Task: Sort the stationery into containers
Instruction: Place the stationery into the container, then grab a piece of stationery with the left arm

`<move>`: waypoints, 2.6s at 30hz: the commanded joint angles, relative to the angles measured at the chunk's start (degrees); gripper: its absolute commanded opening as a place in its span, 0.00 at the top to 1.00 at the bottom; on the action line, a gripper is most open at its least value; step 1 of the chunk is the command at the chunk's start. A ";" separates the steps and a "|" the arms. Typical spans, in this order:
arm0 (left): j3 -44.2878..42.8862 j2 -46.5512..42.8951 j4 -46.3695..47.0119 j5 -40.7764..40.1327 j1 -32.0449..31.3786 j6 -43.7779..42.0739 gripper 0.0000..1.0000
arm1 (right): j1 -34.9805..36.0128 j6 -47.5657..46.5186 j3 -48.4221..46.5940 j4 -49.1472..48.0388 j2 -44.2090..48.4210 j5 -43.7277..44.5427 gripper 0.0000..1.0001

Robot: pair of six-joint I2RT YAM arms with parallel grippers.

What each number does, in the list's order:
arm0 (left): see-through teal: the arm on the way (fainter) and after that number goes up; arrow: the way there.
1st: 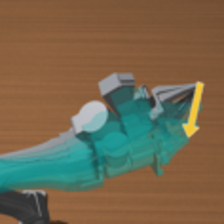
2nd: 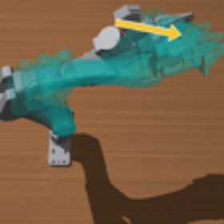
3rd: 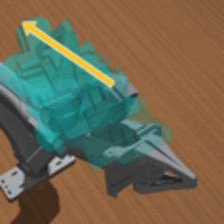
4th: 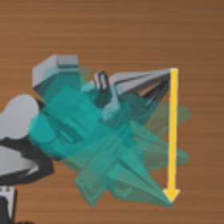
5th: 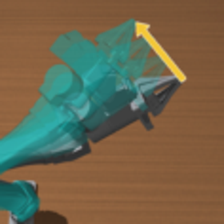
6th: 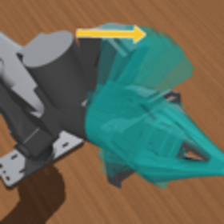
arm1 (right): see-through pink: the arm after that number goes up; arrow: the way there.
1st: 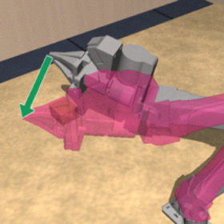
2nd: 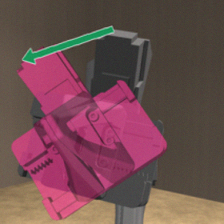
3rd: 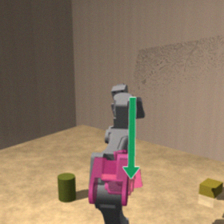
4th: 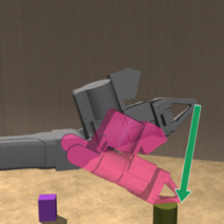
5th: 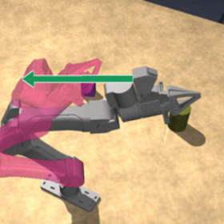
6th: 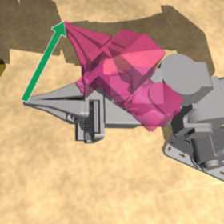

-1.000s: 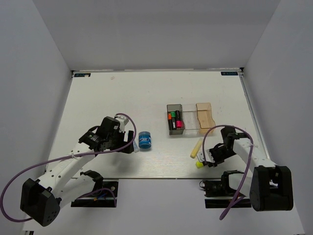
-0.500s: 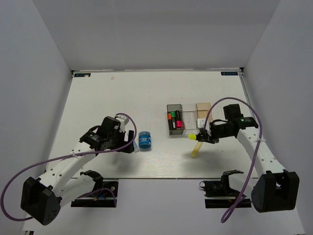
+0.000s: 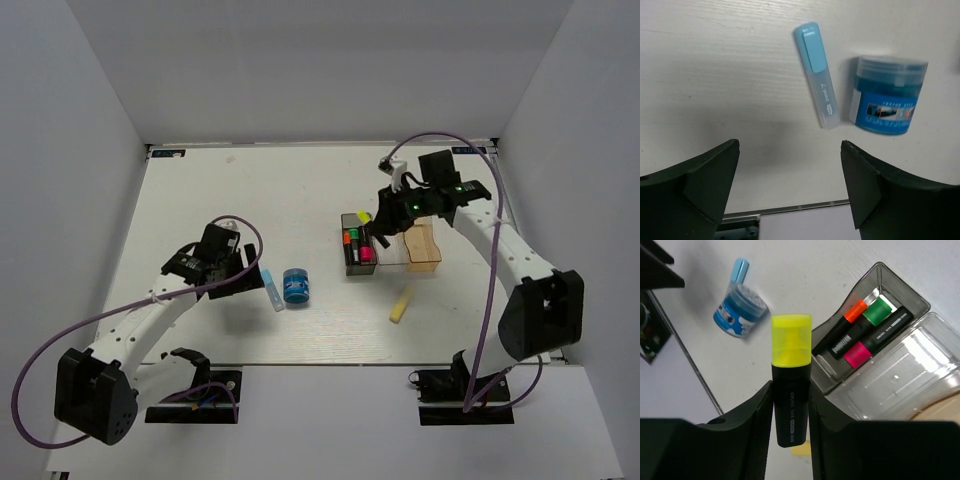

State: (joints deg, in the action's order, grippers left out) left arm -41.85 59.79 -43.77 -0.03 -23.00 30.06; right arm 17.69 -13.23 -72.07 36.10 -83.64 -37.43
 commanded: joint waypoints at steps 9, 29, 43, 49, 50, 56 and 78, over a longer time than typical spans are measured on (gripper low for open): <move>-5.18 9.02 0.79 -3.48 1.03 14.41 0.20 | 7.00 22.46 -2.03 -8.93 -8.91 19.49 1.00; -10.45 20.98 2.37 -7.26 -0.11 17.13 0.29 | 9.64 27.21 -6.85 -9.11 -19.20 29.43 0.88; -16.60 29.41 1.41 -9.37 -4.50 17.31 0.29 | 9.90 24.41 -6.41 -9.38 -15.26 23.82 0.35; -17.66 32.49 -0.70 -11.74 -6.70 18.10 0.31 | 9.38 16.68 -5.10 -8.84 -8.13 23.01 0.82; -17.57 33.45 -0.88 -11.83 -7.22 18.36 0.33 | 9.38 16.58 -4.14 -10.68 -5.69 24.15 0.91; -16.87 35.74 -0.27 -12.97 -8.90 20.21 0.36 | 7.53 19.47 5.88 -15.01 5.57 27.33 1.00; -12.98 23.73 1.16 -19.82 -15.74 16.97 1.00 | 2.61 10.16 15.82 -12.10 18.15 13.97 0.10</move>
State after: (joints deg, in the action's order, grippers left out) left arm -50.39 89.14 -37.95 -15.22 -36.29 50.13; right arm 20.84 2.02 -57.19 23.38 -68.16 -18.33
